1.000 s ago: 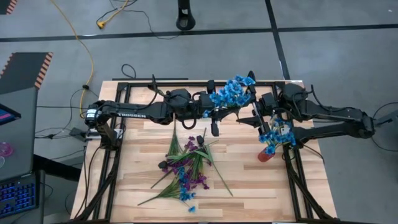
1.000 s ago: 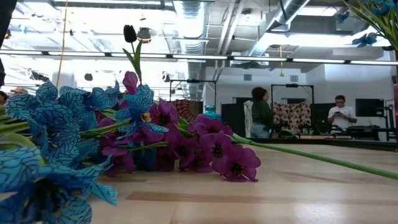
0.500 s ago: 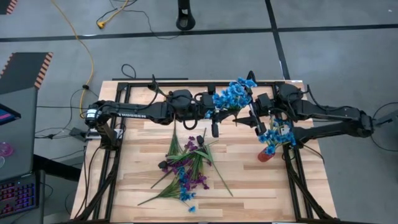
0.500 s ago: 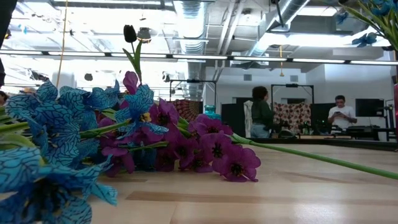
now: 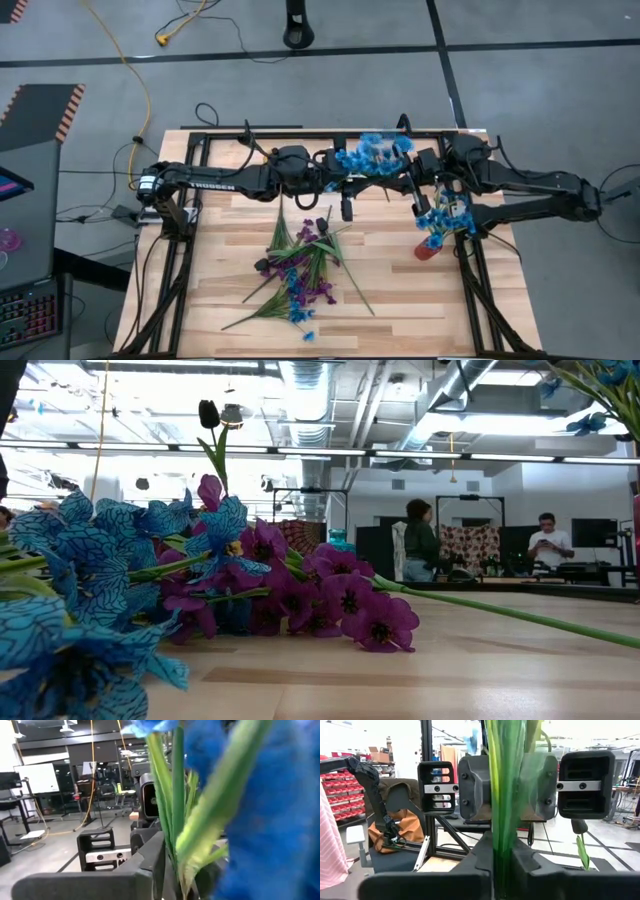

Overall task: Sort flowers into vase by color
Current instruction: Put the top blue flower into the red vase

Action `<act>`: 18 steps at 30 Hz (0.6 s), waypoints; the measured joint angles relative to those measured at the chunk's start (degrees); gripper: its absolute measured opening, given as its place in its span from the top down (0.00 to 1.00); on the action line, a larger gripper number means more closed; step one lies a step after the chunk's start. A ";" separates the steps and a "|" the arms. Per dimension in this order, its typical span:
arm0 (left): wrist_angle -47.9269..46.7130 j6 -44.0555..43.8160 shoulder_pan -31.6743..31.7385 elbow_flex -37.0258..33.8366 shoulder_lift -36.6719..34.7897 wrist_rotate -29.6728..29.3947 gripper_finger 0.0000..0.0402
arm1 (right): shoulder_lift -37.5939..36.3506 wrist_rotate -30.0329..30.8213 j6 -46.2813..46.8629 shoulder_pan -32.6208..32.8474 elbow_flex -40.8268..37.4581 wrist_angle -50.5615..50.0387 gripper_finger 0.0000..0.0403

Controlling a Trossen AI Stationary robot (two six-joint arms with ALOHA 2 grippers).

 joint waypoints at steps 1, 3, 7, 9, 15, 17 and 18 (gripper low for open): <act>0.02 0.40 0.02 0.00 0.00 0.41 0.81 | -0.22 -0.01 -0.02 -0.03 0.00 -0.03 0.90; 0.04 1.47 0.00 0.00 0.00 0.60 0.78 | -0.73 -0.02 -0.02 -0.15 0.00 0.02 0.90; -0.07 2.29 -0.15 0.00 -0.14 0.20 0.68 | -2.26 0.25 -0.02 -0.15 0.00 0.18 0.89; -0.66 3.05 -0.14 0.00 -0.66 0.12 0.63 | -3.31 1.69 -0.02 -0.15 0.00 0.16 0.87; -3.21 6.33 -0.13 0.00 -3.24 -0.53 0.52 | -7.26 4.66 -1.24 -0.19 0.00 0.15 0.89; -5.04 7.46 -0.13 0.00 -4.33 -0.53 0.52 | -8.87 5.47 -2.95 -0.20 0.00 0.20 0.90; -5.77 7.71 -0.13 0.00 -4.88 -0.53 0.52 | -9.77 6.30 -3.51 -0.21 0.00 0.20 0.90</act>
